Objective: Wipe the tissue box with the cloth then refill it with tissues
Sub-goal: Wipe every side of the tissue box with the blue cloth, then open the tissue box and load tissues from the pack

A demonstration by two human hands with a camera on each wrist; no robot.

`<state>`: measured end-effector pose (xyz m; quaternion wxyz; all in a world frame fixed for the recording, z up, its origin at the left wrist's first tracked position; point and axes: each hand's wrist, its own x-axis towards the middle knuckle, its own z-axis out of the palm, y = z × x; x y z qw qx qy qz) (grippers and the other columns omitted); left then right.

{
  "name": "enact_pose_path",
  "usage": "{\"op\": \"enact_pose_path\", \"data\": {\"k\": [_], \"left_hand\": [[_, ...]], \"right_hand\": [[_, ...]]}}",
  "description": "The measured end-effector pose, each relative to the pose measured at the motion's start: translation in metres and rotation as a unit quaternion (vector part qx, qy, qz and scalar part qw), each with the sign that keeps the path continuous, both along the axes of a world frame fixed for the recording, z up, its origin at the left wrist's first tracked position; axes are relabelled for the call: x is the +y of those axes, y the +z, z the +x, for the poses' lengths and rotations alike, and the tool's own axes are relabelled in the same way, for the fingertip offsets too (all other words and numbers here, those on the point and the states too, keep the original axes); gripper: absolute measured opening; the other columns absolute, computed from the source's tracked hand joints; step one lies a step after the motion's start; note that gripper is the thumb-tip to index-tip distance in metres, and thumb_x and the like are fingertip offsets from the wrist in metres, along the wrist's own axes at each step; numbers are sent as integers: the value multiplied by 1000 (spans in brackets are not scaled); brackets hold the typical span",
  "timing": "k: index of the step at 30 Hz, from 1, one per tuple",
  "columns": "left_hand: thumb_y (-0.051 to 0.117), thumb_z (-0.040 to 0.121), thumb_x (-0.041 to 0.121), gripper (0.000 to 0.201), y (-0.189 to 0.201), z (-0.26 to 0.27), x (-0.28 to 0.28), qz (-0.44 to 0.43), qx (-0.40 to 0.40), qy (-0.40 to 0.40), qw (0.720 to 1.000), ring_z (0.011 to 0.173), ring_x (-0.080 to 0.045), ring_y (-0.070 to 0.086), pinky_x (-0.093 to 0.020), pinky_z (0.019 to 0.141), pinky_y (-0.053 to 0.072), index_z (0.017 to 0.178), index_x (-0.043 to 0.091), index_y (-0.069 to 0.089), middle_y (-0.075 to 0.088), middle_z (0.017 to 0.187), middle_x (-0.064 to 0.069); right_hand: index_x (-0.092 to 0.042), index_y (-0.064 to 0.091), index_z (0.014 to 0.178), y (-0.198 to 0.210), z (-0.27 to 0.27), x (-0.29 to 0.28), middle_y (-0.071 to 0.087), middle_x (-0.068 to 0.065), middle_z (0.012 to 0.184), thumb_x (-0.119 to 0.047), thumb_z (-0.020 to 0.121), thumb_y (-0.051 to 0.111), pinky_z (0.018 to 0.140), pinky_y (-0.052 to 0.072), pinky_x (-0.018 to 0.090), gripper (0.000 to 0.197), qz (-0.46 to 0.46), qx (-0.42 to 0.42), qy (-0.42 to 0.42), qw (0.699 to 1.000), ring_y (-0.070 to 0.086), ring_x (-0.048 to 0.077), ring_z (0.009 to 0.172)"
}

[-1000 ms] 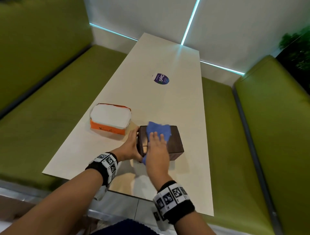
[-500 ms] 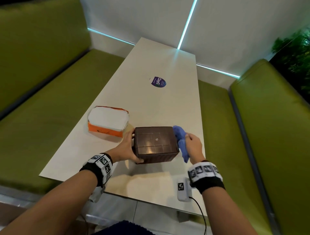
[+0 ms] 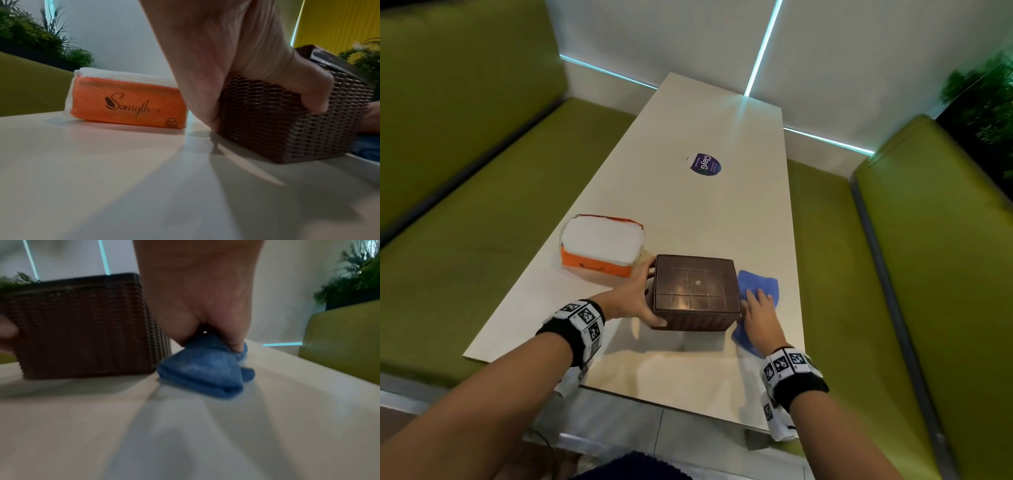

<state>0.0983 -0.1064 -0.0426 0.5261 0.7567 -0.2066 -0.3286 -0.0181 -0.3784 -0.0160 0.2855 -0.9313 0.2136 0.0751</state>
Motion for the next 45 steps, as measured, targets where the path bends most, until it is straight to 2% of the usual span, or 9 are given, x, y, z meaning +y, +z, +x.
{"op": "enact_pose_path", "data": {"k": [2, 4, 7, 10, 14, 25, 31, 37, 45], "left_hand": [[100, 36, 31, 152, 4, 1, 0, 6, 2, 0, 1000, 146, -17, 22, -47, 120, 26, 151, 33, 1, 21, 156, 2], [100, 35, 33, 151, 7, 2, 0, 16, -4, -4, 1000, 145, -18, 22, -47, 119, 26, 151, 33, 3, 23, 156, 2], [99, 36, 32, 151, 10, 5, 0, 33, -19, -20, 999, 146, -19, 20, -47, 120, 24, 152, 33, 1, 19, 156, 2], [97, 41, 25, 148, 16, 7, -1, 34, -14, -34, 999, 146, -17, 17, -44, 121, 21, 153, 29, -1, 17, 156, 2], [99, 35, 34, 150, 19, 7, 2, 30, -16, -33, 999, 146, -18, 21, -46, 120, 24, 151, 30, 4, 23, 154, 1], [96, 40, 19, 144, 26, 8, 0, 25, -15, -41, 999, 143, -19, 23, -43, 120, 25, 151, 23, 5, 26, 151, -3], [93, 36, 26, 148, 29, 6, -2, 31, -14, -31, 999, 142, -17, 23, -37, 118, 25, 152, 19, 2, 25, 151, -2], [96, 36, 27, 148, 34, 4, -1, 57, -21, -35, 998, 143, -22, 24, -48, 119, 26, 151, 27, 3, 26, 151, -1], [95, 44, 7, 137, 44, 0, -6, 21, 4, -25, 999, 142, -19, 28, -36, 116, 31, 150, 19, 9, 30, 148, 0]], "right_hand": [[-4, 47, 135, 23, 4, 2, 46, 18, 142, -26, 103, 34, 111, 31, 38, 41, 22, -77, -39, 996, 41, 33, 133], [-15, 33, 147, 47, 11, 0, 35, 13, 151, -44, 97, 47, 112, 28, 36, 59, 46, -110, -9, 993, 33, 27, 139], [-34, 2, 152, 78, 25, 11, 9, 9, 160, -57, 68, 76, 117, 20, 48, 115, -15, -33, 198, 980, 13, 30, 146], [-42, -12, 148, 81, 43, 20, 4, 13, 161, -56, 52, 86, 116, 20, 55, 138, -114, 59, 295, 947, 11, 36, 147], [-38, -7, 151, 76, 50, 22, 20, 7, 158, -52, 54, 87, 115, 23, 53, 136, -106, 66, 302, 945, 20, 30, 144], [-38, -2, 150, 69, 44, 23, 35, 7, 140, -50, 52, 86, 107, 32, 44, 132, -149, 20, 316, 937, 35, 29, 128], [-44, 5, 148, 70, 38, 21, 23, 9, 146, -50, 51, 86, 112, 29, 47, 127, -153, -19, 302, 941, 24, 31, 135], [-45, -2, 148, 66, 35, 26, 17, 15, 149, -54, 49, 86, 117, 23, 48, 132, -160, 36, 309, 937, 18, 34, 140], [-51, 0, 146, 71, 32, 15, 20, 5, 143, -42, 56, 86, 113, 29, 34, 124, -14, -15, 272, 962, 23, 24, 133]]}}
